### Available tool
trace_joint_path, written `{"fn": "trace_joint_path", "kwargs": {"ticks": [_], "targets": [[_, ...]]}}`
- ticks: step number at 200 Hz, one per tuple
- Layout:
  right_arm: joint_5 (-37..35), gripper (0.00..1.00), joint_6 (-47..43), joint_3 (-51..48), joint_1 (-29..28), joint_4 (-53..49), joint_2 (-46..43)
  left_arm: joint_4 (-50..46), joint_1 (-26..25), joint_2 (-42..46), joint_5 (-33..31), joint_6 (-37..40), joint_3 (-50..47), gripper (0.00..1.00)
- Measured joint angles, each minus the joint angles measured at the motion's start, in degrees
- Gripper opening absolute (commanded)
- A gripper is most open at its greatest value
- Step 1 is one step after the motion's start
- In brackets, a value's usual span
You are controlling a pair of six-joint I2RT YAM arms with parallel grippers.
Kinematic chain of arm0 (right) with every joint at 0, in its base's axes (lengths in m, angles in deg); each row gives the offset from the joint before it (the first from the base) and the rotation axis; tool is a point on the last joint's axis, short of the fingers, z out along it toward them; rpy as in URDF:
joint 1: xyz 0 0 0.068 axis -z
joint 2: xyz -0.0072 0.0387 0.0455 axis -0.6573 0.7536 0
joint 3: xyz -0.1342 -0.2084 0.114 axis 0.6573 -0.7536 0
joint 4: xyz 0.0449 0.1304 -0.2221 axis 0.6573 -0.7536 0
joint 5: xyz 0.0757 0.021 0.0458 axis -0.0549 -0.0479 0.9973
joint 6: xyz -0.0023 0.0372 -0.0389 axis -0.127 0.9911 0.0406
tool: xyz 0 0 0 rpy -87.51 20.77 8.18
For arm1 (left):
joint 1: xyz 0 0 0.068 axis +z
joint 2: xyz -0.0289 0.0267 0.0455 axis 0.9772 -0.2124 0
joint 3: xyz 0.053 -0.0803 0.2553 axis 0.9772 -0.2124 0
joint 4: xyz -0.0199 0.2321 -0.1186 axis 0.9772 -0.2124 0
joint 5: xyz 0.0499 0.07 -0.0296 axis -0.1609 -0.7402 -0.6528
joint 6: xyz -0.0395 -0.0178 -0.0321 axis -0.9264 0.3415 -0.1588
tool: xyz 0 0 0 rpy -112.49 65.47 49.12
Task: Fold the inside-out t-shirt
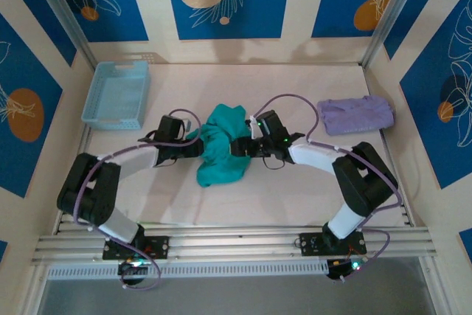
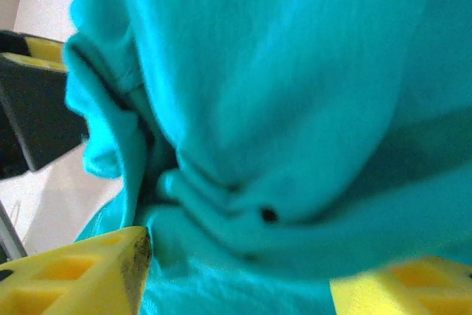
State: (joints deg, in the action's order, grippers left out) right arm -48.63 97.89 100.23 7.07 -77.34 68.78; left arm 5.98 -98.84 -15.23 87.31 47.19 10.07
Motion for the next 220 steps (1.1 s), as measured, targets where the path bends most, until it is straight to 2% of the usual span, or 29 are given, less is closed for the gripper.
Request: {"fn": "trace_joint_path", "kwargs": {"ticks": [7,26,50,65,91,124,162,194,220], "targets": [[-0.2,0.49,0.42,0.72,-0.02,0.92,1.49,1.66,0.0,-1.4,1.53,-0.72,0.02,0.51],[-1.31,0.32,1.14,2.49,-0.04,2.45,4.76,6.12,0.0,-5.14,5.27,-2.82,0.26,0.31],[-3.08,0.13,0.85,3.91,0.17,1.49,5.03,10.45,0.0,-9.16,9.11,-4.09,1.6,0.0],[-4.02,0.0,-0.79,4.57,0.57,0.15,3.48,12.35,0.07,-9.7,10.38,-4.87,1.64,0.0],[-4.92,0.0,-3.74,4.59,2.34,-4.17,-3.8,15.17,1.33,-6.1,10.99,-6.14,-0.33,0.0],[-2.97,0.0,-8.39,7.48,5.99,-10.12,-16.79,15.67,3.61,10.99,9.38,-8.61,-3.04,0.0],[-3.56,0.0,-16.55,20.5,7.96,-18.6,-25.62,14.75,3.74,28.2,6.45,-9.29,3.8,0.0],[-6.12,0.03,-22.32,31.3,9.16,-25.22,-28.68,12.02,3.74,35.1,3.32,-7.61,11.02,0.0],[-7.5,0.06,-24.83,33.7,10.19,-28.52,-29.44,9.38,3.74,36.48,2.1,-5.66,13.46,0.0]]}}
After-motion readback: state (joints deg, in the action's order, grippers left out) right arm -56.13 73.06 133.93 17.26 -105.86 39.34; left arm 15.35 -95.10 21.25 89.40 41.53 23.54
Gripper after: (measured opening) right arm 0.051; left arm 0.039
